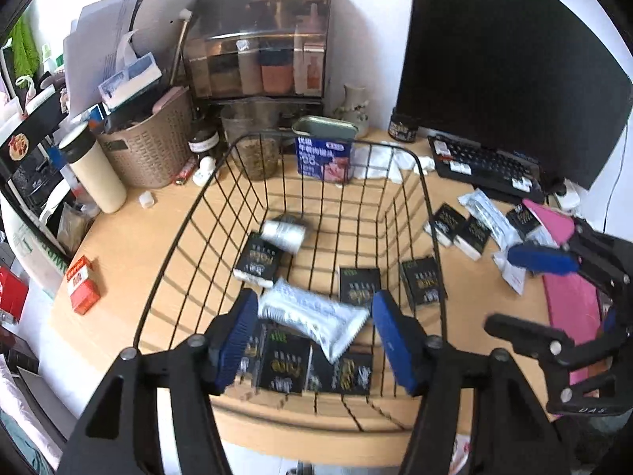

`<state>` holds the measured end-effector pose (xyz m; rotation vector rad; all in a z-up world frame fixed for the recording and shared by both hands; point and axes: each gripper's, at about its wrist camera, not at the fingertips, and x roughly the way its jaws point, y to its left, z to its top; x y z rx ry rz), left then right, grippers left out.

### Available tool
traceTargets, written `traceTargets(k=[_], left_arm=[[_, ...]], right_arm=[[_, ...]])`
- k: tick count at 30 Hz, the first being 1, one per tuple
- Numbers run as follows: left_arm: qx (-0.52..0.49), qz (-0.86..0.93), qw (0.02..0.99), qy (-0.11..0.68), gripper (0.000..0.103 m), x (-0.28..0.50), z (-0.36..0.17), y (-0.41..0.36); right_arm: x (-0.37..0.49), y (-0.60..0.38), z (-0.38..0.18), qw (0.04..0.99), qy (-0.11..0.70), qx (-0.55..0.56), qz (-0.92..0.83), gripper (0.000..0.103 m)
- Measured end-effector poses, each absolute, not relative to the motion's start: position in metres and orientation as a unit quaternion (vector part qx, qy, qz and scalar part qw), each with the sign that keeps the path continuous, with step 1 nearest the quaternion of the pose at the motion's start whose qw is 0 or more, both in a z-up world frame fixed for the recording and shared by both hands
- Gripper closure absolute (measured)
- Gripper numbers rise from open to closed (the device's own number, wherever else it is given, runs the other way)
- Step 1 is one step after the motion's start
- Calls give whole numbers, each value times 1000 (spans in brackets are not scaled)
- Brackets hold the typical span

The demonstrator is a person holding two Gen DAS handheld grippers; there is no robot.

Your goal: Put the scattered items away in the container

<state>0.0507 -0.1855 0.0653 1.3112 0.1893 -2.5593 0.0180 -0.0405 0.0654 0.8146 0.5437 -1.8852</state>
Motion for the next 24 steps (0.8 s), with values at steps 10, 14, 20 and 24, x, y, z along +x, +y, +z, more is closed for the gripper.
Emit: traceTargets(k=[10, 14, 20, 24], left_arm=[[552, -830, 69, 47, 36, 123, -1, -111], [591, -804, 48, 38, 36, 136, -41, -88], [607, -794, 28, 25, 36, 123, -63, -65], [610, -792, 34, 0, 37, 103, -70, -57]], right_arm=[[77, 24, 2, 493, 215, 409, -737, 49], [102, 36, -28, 496, 216, 439, -717, 49], [116, 40, -59, 478, 239, 462, -708, 49], [104, 37, -70, 476, 234, 473, -704, 70]])
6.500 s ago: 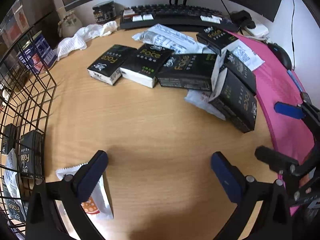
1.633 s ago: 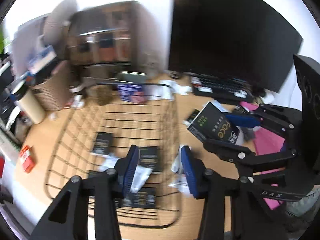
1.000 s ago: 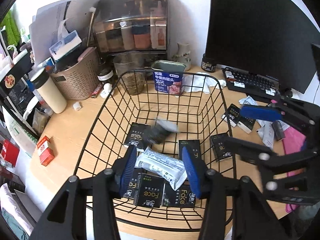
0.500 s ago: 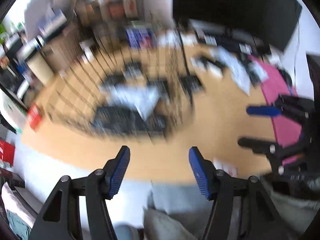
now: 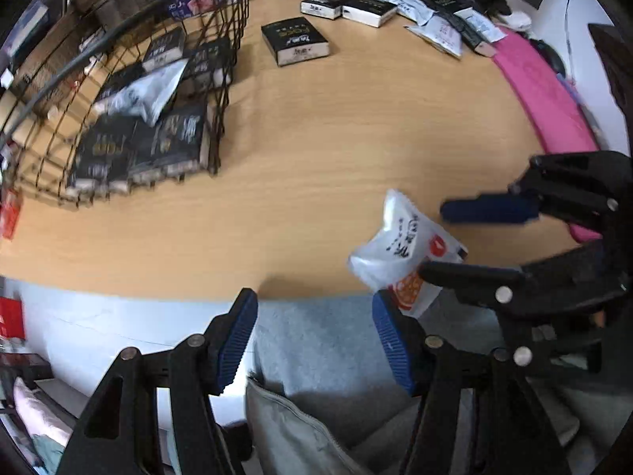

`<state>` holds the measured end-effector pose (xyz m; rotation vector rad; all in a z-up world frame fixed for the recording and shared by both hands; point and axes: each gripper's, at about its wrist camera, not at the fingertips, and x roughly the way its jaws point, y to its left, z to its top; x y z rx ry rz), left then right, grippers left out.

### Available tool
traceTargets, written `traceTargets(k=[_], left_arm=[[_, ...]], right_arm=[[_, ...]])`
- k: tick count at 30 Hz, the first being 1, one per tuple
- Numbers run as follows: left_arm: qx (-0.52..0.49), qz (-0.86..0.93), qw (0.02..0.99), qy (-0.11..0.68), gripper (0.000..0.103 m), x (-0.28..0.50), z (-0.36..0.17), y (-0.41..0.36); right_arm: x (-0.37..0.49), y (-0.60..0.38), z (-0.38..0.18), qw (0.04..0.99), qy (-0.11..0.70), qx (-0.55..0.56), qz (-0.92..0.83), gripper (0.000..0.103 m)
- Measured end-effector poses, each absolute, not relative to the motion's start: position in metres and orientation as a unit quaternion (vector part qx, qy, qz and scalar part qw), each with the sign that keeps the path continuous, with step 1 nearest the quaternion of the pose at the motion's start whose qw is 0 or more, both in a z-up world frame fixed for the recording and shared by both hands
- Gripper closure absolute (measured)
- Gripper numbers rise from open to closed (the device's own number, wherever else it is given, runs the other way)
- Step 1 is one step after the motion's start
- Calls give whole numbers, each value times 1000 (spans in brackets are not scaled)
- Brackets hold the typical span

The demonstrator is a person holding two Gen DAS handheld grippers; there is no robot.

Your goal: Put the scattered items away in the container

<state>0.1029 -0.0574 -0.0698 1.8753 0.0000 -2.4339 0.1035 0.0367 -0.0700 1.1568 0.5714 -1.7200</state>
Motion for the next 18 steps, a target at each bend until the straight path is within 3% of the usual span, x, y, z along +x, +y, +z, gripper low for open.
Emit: traceTargets(k=[2, 18], left_arm=[[606, -795, 34, -8, 37, 92, -67, -54], [584, -808, -44, -54, 37, -24, -64, 24]], right_arm=[[95, 37, -71, 475, 227, 475, -705, 76], [-4, 129, -70, 370, 144, 494, -774, 76]])
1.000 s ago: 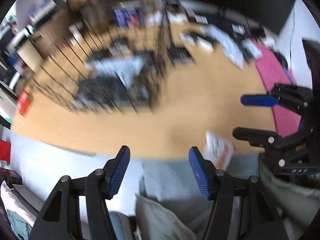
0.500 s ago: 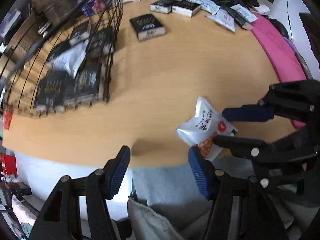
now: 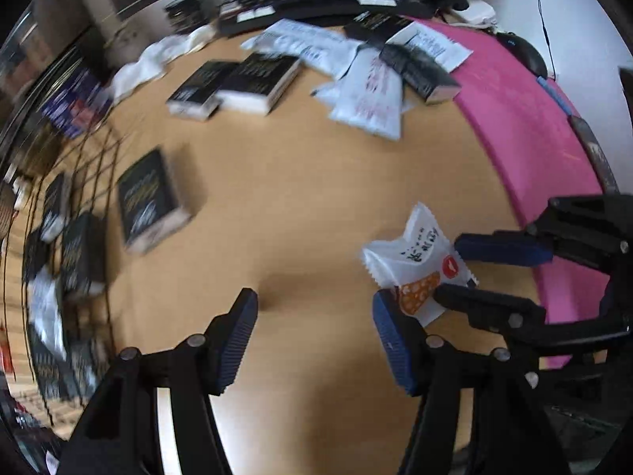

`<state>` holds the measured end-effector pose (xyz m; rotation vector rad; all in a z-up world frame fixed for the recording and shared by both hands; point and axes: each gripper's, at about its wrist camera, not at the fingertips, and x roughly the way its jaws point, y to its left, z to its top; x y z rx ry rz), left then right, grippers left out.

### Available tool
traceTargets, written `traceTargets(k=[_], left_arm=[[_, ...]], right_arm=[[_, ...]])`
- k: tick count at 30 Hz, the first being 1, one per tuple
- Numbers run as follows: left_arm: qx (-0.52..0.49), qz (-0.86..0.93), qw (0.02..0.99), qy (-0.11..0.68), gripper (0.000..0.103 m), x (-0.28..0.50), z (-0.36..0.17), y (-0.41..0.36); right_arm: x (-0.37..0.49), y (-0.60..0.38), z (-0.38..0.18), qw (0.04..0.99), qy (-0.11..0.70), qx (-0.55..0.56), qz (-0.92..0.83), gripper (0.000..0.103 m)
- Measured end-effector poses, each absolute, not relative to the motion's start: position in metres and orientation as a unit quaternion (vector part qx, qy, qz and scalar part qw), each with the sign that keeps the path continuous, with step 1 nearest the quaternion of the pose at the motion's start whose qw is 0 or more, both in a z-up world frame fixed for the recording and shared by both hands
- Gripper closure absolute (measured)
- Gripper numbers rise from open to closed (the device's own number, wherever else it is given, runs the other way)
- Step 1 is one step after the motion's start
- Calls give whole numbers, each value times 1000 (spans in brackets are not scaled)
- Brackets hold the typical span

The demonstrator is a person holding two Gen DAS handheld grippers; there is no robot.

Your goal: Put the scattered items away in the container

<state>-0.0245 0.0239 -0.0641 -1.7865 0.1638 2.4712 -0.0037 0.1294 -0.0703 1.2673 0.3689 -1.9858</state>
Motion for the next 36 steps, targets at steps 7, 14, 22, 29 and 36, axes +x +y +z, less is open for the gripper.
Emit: traceTargets(k=[7, 14, 22, 29, 36], left_arm=[[-564, 823, 42, 53, 37, -53, -50, 24], [-536, 838, 52, 84, 37, -96, -33, 40], [-559, 823, 58, 85, 37, -120, -58, 40], [-555, 822, 81, 98, 37, -132, -59, 59], [-559, 816, 95, 115, 37, -152, -71, 84]], right_arm=[[-31, 152, -64, 352, 113, 484, -794, 75], [-93, 195, -38, 293, 39, 458, -838, 39], [-148, 187, -57, 277, 5, 482, -831, 37], [-152, 174, -64, 268, 32, 486, -831, 57], [-133, 199, -49, 271, 26, 474, -837, 57]])
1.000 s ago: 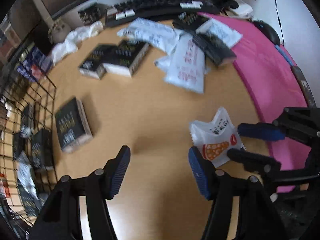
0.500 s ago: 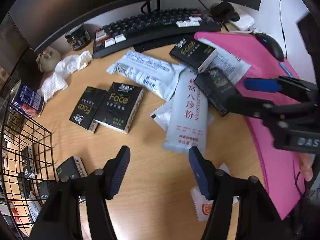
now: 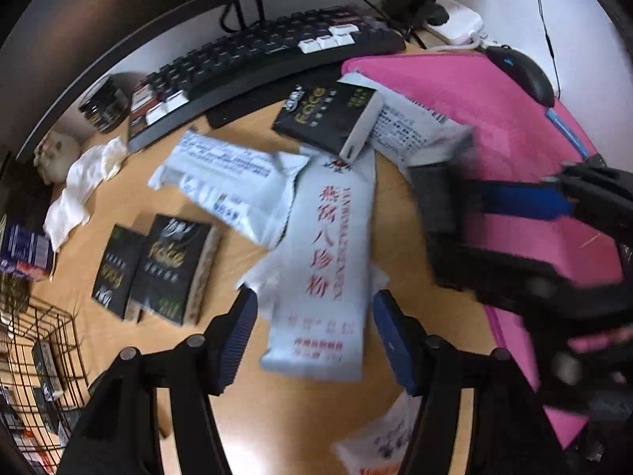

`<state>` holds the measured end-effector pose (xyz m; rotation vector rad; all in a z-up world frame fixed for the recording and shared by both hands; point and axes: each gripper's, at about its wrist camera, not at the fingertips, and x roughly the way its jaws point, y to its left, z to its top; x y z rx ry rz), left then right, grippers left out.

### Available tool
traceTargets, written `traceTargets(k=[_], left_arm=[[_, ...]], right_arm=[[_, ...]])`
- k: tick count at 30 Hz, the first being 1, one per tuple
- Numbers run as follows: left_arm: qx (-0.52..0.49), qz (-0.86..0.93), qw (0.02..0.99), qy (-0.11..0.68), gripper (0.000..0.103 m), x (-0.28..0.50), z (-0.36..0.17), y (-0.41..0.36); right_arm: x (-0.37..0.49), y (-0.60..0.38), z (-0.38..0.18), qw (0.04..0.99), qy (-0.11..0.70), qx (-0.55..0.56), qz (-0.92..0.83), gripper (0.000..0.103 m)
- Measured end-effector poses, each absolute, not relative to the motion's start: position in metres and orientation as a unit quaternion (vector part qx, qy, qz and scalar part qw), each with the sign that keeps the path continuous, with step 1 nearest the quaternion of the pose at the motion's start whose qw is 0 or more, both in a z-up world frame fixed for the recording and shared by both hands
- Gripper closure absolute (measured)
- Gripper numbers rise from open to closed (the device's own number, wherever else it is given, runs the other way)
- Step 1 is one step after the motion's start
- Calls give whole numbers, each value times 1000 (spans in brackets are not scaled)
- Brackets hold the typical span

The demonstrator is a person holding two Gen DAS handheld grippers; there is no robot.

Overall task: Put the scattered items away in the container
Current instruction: 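Grasp the white powder sachet with the left tool while the right tool grasps a Face pack, then carry the sachet and Face pack to the basket and open both tools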

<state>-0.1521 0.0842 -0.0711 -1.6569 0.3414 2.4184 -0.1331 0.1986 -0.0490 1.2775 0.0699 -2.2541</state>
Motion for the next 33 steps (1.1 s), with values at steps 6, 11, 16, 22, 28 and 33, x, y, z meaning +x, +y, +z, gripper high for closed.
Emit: traceTargets(k=[6, 11, 16, 22, 28, 33], left_arm=[[-566, 814, 105, 84, 54, -159, -69, 82], [-552, 824, 97, 83, 56, -154, -61, 82], [-537, 833, 98, 87, 56, -141, -41, 80], [-552, 823, 97, 90, 57, -122, -42, 71], [-562, 818, 85, 93, 44, -122, -62, 70], [-558, 819, 85, 106, 38, -133, -68, 79]], right_arm=[[-125, 220, -41, 241, 39, 465, -851, 57], [-127, 225, -44, 240, 36, 469, -849, 56], [-124, 223, -39, 246, 38, 465, -850, 56], [-115, 215, -32, 253, 44, 462, -849, 56], [-106, 206, -38, 259, 57, 469, -843, 56], [-105, 206, -38, 261, 55, 470, -841, 56]])
